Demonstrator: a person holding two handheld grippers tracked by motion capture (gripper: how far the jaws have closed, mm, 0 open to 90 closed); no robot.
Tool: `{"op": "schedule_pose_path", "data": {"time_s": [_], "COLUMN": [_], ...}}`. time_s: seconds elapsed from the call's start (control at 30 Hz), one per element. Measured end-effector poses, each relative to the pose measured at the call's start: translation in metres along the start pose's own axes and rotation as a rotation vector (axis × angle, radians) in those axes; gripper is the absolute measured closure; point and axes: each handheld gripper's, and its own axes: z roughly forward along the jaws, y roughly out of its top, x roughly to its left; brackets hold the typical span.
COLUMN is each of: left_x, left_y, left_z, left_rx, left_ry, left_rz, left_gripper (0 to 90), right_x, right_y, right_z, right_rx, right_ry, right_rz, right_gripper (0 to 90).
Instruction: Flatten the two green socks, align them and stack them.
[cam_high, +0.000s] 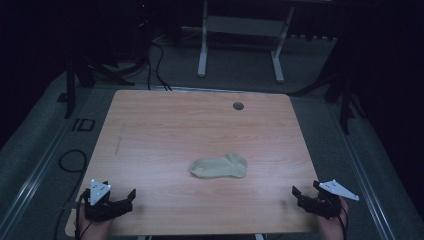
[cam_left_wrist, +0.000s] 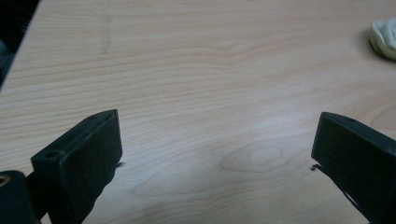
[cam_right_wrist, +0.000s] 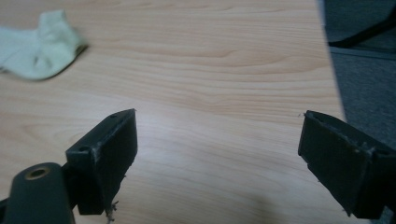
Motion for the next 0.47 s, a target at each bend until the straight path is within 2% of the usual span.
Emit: {"op": "schedule_pose_path", "data": {"time_s": [0.13, 0.27, 0.33, 0.4, 0.47], "left_x": [0.003, 0.006, 0.007, 0.007, 0.006], "left_y": [-0.005, -0.010, -0.012, -0.013, -0.013], "left_z": [-0.005, -0.012, -0.014, -0.014, -0.013], "left_rx": [-0.040, -0.090, -0.093, -0.085, -0.076], "left_ry": [0.033, 0.071, 0.095, 0.087, 0.083], "left_rz": [-0.058, -0.105, -0.122, -0.123, -0.106], "left_gripper": [2.0, 2.0, 2.1, 2.0, 2.0], "right_x": [-0.005, -0.007, -0.008, -0.009, -0.009], "right_y": [-0.004, -0.009, -0.009, -0.009, -0.009], "right_z": [-0.002, -0.003, -0.004, -0.004, -0.003], "right_rx": [-0.010, -0.017, -0.028, -0.032, -0.030], "right_ry": [-0.048, -0.066, -0.071, -0.072, -0.075], "right_rz": [0.017, 0.020, 0.029, 0.032, 0.030], "right_gripper": [11.8, 11.8, 11.8, 11.8, 11.8]}}
